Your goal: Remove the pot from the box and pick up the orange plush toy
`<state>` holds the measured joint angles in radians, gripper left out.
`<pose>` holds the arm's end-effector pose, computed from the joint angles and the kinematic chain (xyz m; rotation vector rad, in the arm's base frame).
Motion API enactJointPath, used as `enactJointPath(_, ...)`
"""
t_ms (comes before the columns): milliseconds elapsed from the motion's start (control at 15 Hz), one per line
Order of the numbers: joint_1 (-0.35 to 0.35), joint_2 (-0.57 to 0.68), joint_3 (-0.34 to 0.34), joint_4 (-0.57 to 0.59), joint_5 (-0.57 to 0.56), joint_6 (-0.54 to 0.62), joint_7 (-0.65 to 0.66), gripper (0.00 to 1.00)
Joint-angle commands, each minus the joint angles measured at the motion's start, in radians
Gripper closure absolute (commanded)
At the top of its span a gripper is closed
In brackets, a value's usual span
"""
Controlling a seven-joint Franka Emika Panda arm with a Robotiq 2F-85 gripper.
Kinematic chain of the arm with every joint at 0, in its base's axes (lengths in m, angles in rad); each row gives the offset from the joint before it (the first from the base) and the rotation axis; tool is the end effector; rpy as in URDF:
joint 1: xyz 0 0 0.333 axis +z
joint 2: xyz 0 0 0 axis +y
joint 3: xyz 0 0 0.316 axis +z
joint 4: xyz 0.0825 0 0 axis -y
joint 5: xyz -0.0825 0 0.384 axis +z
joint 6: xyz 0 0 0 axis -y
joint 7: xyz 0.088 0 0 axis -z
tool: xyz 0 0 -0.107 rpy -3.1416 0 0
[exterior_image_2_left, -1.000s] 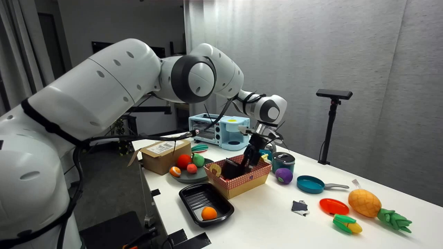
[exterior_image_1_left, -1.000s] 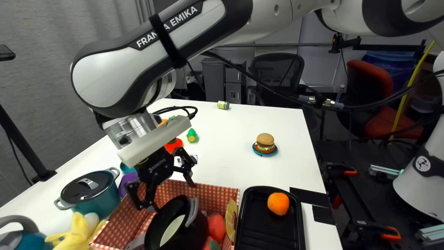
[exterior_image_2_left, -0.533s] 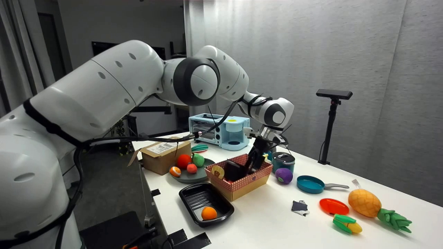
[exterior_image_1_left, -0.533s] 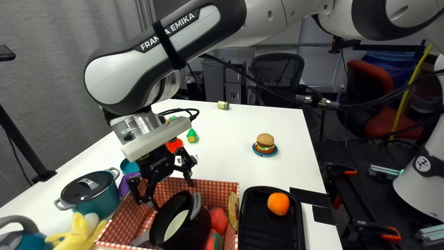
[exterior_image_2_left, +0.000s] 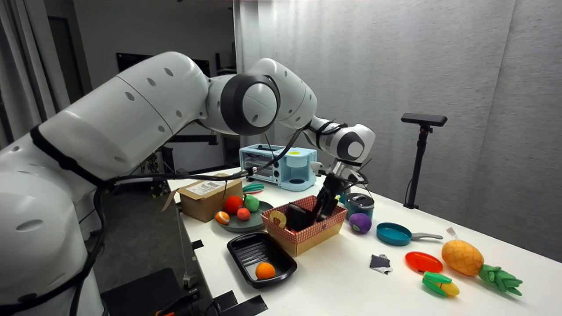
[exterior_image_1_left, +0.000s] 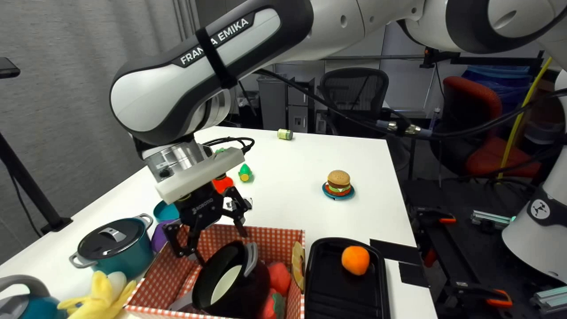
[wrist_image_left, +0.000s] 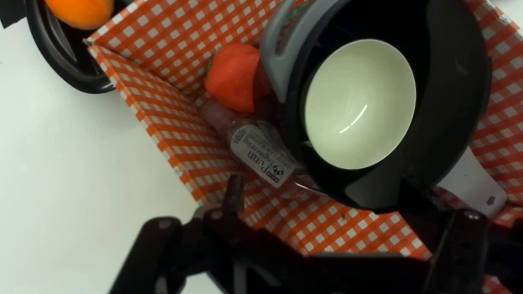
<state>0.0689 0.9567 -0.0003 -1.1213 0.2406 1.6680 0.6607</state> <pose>0.7177 0.0728 0.2025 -2.8257 0.9765 0.7058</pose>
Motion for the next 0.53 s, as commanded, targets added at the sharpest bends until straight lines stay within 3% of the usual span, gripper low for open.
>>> enactJointPath(0,-0.016,0.022,0.001,0.029,0.022,-0.001,-0.005,0.00)
enactJointPath(467,-0.010,0.021,0.008,-0.042,0.017,-0.009,-0.020,0.00)
